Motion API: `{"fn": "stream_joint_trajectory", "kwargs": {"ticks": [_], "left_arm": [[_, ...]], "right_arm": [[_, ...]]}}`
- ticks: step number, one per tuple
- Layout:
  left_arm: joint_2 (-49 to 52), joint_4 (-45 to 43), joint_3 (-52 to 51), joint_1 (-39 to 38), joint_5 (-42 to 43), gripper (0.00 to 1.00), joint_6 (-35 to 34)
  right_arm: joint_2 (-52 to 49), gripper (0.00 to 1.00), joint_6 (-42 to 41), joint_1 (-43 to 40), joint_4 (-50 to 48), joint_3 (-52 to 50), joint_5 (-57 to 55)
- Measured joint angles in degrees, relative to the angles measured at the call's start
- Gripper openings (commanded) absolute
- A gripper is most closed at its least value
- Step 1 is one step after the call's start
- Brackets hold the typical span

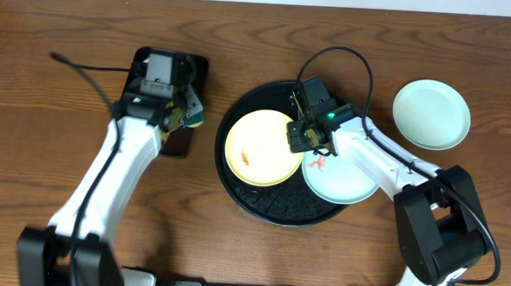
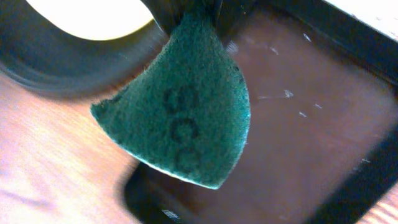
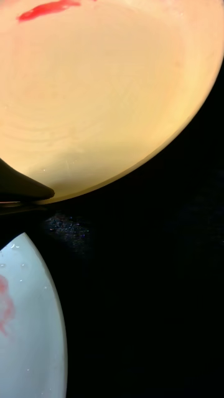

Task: Clean dirty plates on tray and stack at the side
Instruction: 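Carry the green sponge with the left gripper onto the yellow plate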

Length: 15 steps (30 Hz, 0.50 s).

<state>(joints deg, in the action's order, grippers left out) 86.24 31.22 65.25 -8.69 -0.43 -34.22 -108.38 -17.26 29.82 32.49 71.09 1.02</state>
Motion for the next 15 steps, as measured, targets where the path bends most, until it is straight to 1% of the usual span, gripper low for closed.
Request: {"fn": "stream_joint_trajectory", "kwargs": {"ticks": [3, 6, 10, 15], "left_arm": [[-2.49, 2.25, 0.0, -0.57, 5.9, 0.07, 0.04], [-2.29, 4.5, 0.0, -2.43, 9.27, 0.08, -0.46], [-0.57, 5.16, 0.0, -6.56, 11.5, 0.08, -2.89], [2.54, 3.85, 0.0, -13.09, 12.31, 0.08, -5.14]], "right_arm": [[0.0, 0.01, 0.37, 0.0, -0.26, -0.02, 0.0], [0.0, 0.01, 0.59, 0.0, -0.37, -0.02, 0.0], [0.0, 0.01, 0.85, 0.0, -0.68, -0.02, 0.0], [0.0, 0.01, 1.03, 0.0, -2.71, -0.57, 0.0]]}}
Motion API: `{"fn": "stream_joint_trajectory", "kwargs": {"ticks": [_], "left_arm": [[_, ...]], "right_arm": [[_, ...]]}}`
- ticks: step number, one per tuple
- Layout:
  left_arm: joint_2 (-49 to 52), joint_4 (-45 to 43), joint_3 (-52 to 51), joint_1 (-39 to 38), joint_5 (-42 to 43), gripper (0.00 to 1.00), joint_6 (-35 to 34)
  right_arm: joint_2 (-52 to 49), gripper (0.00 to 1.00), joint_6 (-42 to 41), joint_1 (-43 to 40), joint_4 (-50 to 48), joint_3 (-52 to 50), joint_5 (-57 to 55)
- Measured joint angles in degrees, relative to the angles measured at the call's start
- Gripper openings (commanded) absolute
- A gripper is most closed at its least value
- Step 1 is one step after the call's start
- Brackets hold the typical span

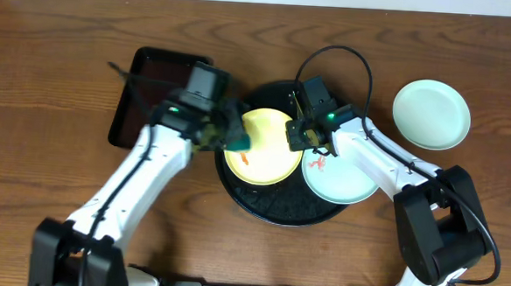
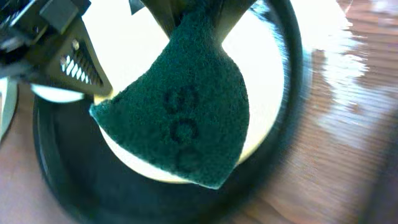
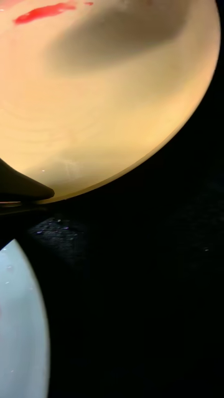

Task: Clean dirty plates on tray and stack at the side
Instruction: 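Carry the green sponge with the left gripper onto the yellow plate, then scrub the yellow plate with the sponge while the right gripper holds it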

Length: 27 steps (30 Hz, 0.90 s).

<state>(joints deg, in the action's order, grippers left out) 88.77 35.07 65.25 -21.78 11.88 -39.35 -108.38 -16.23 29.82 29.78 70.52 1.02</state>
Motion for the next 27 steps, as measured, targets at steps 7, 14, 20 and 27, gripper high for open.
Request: {"fn": "stream_joint_trajectory", "kwargs": {"ticks": [7, 14, 20, 27], "left_arm": [[3.58, -1.81, 0.0, -4.15, -1.36, 0.08, -5.77], [8.83, -6.08, 0.0, -5.27, -1.95, 0.08, -8.87], [13.92, -7.23, 0.0, -6.36, -1.95, 0.08, -9.94], [16.7, -8.5, 0.0, -6.36, -1.95, 0.08, -10.19]], "right_arm": [[0.0, 0.01, -0.94, -0.02, -1.11, -1.77, 0.02], [0.0, 0.01, -1.33, -0.07, -2.08, -2.4, 0.02], [0.0, 0.01, -1.36, -0.07, -2.8, -2.89, 0.02], [-0.42, 0.01, -1.36, -0.07, -3.32, -3.17, -0.02]]}}
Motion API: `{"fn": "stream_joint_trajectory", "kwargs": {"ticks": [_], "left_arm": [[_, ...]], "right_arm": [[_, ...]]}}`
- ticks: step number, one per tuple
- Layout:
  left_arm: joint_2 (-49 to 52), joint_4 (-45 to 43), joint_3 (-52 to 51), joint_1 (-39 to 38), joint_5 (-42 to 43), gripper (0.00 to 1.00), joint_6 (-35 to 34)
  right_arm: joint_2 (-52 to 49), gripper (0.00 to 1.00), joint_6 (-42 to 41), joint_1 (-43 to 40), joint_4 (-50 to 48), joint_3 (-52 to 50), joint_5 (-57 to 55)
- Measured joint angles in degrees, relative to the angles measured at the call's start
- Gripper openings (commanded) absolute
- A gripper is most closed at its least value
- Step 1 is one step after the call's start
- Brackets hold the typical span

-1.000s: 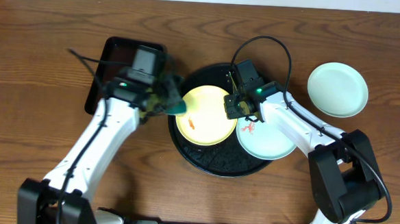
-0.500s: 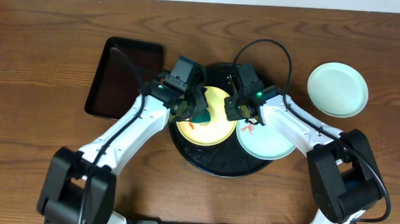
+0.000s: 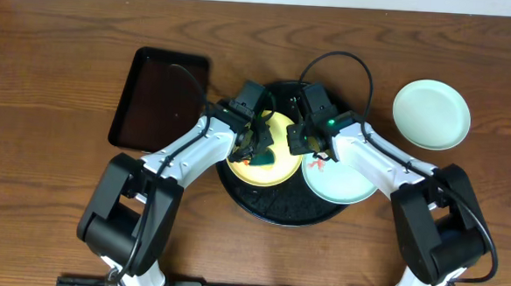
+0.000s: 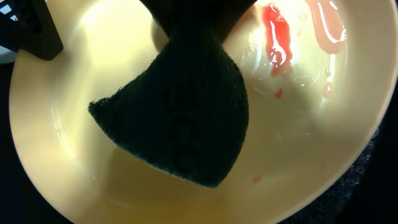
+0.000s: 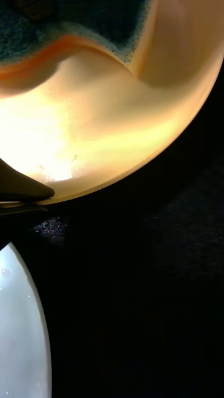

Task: Clean dirty plates on tray and stack at the side
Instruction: 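Scrub the yellow plate with the sponge while the right gripper holds it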

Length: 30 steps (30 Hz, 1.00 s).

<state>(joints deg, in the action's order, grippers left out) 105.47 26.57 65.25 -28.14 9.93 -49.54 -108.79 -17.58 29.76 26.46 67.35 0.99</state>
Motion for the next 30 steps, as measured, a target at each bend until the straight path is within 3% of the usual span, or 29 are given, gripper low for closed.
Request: {"fn": "stream_joint_trajectory", "kwargs": {"ticks": [24, 30], "left_arm": [[1.27, 6.56, 0.94, -0.52, -5.35, 0.07, -0.02], [0.63, 11.1, 1.27, -0.59, -9.97, 0.07, -0.04]], "right_arm": [[-0.7, 0.01, -0.02, 0.07, -0.11, -0.37, 0.92], [-0.7, 0.01, -0.02, 0.07, -0.11, -0.35, 1.16]]}}
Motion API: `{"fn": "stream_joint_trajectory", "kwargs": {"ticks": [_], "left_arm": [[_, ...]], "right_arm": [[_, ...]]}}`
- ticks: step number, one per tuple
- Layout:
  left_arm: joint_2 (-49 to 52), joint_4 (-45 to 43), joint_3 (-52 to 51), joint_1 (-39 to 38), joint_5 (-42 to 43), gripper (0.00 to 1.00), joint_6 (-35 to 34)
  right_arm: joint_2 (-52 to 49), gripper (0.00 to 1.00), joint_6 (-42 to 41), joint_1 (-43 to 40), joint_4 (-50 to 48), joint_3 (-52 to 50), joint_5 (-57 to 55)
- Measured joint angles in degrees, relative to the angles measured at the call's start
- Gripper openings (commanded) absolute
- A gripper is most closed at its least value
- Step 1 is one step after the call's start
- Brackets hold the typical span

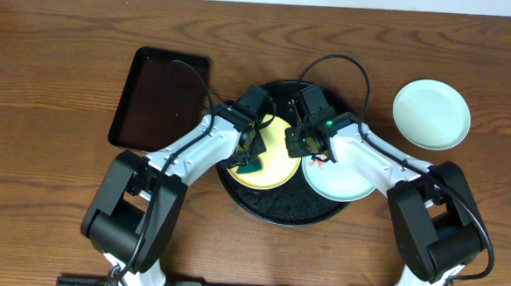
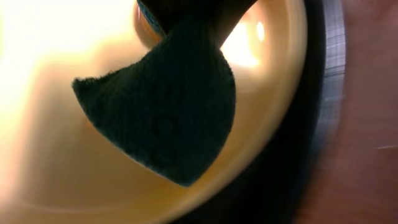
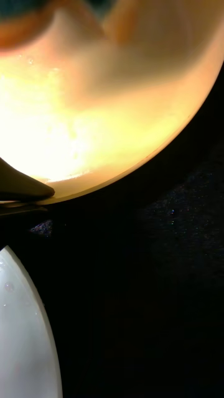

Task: Clean dirty plates on tray and stack at the side
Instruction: 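Scrub the yellow plate with the sponge while the right gripper holds it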

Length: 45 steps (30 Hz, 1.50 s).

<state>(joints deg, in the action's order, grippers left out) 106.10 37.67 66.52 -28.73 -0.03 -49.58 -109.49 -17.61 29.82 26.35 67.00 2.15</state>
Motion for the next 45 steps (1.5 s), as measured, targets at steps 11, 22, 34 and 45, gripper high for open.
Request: {"fn": "stream_joint_trajectory", "kwargs": {"ticks": [11, 22, 34, 45], "left_arm": [[-8.46, 1.09, -0.63, 0.52, -7.8, 0.08, -2.12], [-7.43, -10.38, -0.85, -1.11, -0.22, 0.08, -4.81], [0.59, -8.79, -0.9, -3.58, 0.35, 0.08, -7.28], [0.57, 0.42, -0.11, -4.15, -7.74, 0.08, -7.58]], "right_arm": [[0.0, 0.01, 0.0, 0.09, -0.07, 0.0, -0.94], [0.0, 0.01, 0.0, 0.09, -0.04, 0.0, -1.4], [-0.02, 0.01, 0.0, 0.09, -0.02, -0.02, -1.57], [-0.02, 0.01, 0.0, 0.11, -0.07, -0.02, -0.68]]}}
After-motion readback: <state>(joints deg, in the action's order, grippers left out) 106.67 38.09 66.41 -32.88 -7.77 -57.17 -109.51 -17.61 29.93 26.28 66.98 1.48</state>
